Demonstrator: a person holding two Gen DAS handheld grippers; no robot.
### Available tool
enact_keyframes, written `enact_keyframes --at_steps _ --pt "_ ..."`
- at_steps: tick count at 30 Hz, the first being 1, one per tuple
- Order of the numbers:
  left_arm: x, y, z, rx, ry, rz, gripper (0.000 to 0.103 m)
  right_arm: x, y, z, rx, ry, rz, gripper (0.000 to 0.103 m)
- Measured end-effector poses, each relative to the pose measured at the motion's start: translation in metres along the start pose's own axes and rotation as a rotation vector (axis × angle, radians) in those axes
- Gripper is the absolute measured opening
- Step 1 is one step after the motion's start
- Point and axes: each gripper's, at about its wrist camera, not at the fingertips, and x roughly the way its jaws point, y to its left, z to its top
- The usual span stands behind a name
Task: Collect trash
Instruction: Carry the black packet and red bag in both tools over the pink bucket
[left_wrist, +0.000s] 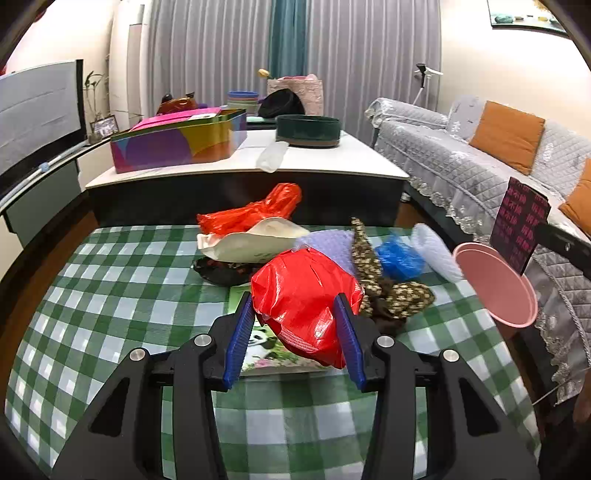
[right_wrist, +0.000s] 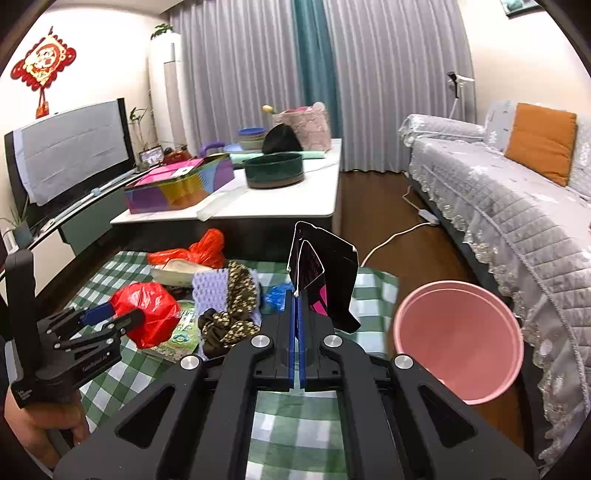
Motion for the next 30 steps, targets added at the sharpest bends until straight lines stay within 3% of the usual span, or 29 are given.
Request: enact_keyframes --at_steps 13,20,30 --pt "-0.018 -0.033 0.025 0.013 -0.027 -0.092 0.044 -0.050 -0.076 0.052 0.004 -0.053 -0.122 0.001" --pt "-0.007 -0.068 0.041 0.048 -0.028 -0.137 0.043 -0.044 -0.133 0.072 0.017 -0.078 -0.186 0.001" --pt "0.026 -0.140 0.067 0.145 -0.040 -0.231 0.043 -0.007 -0.192 0.054 0.136 -0.036 -0.233 0.001"
